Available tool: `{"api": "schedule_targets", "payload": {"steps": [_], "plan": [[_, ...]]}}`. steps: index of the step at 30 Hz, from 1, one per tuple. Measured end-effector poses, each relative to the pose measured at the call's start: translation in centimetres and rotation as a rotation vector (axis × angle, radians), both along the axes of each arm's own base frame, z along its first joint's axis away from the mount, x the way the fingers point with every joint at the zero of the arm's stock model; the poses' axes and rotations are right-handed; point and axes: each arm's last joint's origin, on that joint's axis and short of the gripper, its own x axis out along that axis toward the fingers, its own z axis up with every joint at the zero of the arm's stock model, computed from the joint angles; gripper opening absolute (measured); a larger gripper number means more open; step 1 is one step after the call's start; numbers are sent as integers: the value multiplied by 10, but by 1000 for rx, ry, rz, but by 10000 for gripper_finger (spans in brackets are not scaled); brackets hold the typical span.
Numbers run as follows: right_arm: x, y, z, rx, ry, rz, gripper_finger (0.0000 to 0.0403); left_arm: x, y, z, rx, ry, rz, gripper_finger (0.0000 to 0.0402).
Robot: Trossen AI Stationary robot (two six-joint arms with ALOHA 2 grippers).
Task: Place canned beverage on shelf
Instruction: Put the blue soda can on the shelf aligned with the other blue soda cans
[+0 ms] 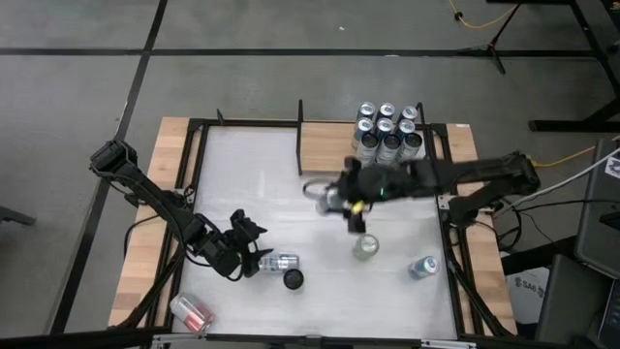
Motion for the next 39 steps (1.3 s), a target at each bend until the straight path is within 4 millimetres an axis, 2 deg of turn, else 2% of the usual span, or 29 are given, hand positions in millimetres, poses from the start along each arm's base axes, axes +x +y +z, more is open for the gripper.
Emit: {"api": "schedule_targets", "payload": {"steps": [4,11,17,22,30,39], "plan": [[-5,-43,8,-29,-21,24,232,3,3,2,9,-33,35,283],[-13,-116,5,-61,-13,27,233,11,12,4,-4,-66,88,283],[-30,-169,3,-90,-23,-10,233,18,24,5,-10,-78,142,283],[-39,-207,-5,-92,-26,-30,233,23,34,5,-10,-80,187,283],[-37,-259,-38,-58,1,-55,234,29,49,5,-9,-79,246,283],[-29,-294,-63,-73,-18,-91,234,32,59,5,18,-64,263,283]]}}
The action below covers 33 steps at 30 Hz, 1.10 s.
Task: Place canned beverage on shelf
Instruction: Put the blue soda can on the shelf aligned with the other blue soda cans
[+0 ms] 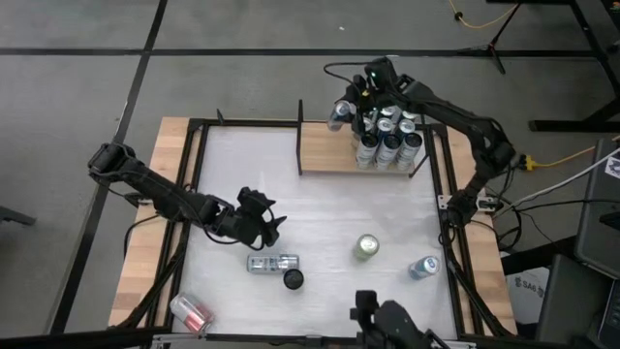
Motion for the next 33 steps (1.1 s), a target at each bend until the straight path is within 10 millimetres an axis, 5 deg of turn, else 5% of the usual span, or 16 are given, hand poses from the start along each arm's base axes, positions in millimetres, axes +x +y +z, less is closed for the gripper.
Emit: {"api": "schedule_targets", "payload": {"steps": [33], "plan": [[12,-20,-51,72,143,-46,234,3,7,0,-26,13,-9,283]]}}
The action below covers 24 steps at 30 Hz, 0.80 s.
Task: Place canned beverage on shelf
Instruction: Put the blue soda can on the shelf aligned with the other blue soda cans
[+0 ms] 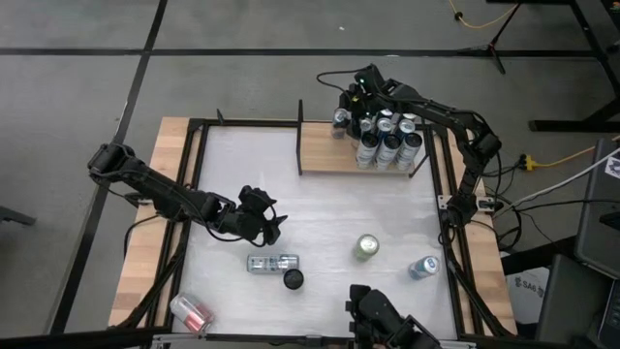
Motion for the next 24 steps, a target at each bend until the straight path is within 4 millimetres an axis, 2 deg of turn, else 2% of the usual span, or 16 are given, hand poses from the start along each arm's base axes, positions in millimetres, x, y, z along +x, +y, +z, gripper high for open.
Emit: {"api": "schedule_targets", "payload": {"steps": [24], "plan": [[0,0,0,-8,10,-13,235,0,0,0,0,-1,0,283]]}}
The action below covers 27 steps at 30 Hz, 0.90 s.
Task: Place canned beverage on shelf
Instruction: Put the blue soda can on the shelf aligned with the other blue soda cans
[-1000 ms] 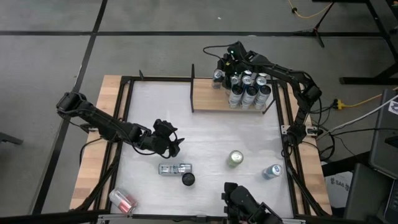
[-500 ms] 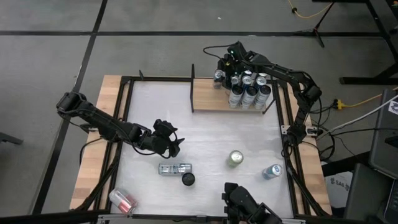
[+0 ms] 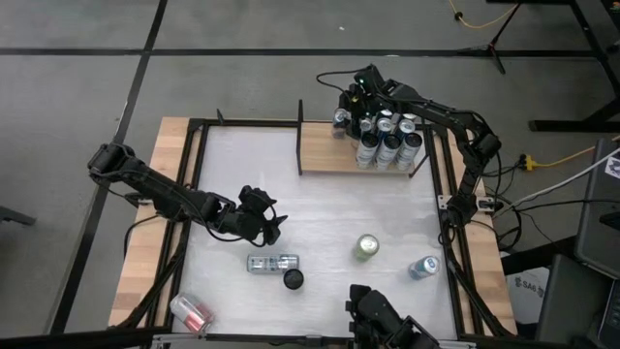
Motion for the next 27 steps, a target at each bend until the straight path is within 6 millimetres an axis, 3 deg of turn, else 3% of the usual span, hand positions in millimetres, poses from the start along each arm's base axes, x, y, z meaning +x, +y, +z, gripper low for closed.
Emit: {"api": "schedule_targets", "payload": {"steps": [6,16,23,27], "plan": [[0,0,0,0,0,0,244,0,0,0,0,0,0,283],[0,0,1,-3,-3,-1,307,0,0,0,0,0,0,283],[0,0,3,-4,-4,-1,312,0,0,0,0,0,0,283],[1,-2,14,-5,-12,-32,312,0,0,0,0,0,0,283]]}}
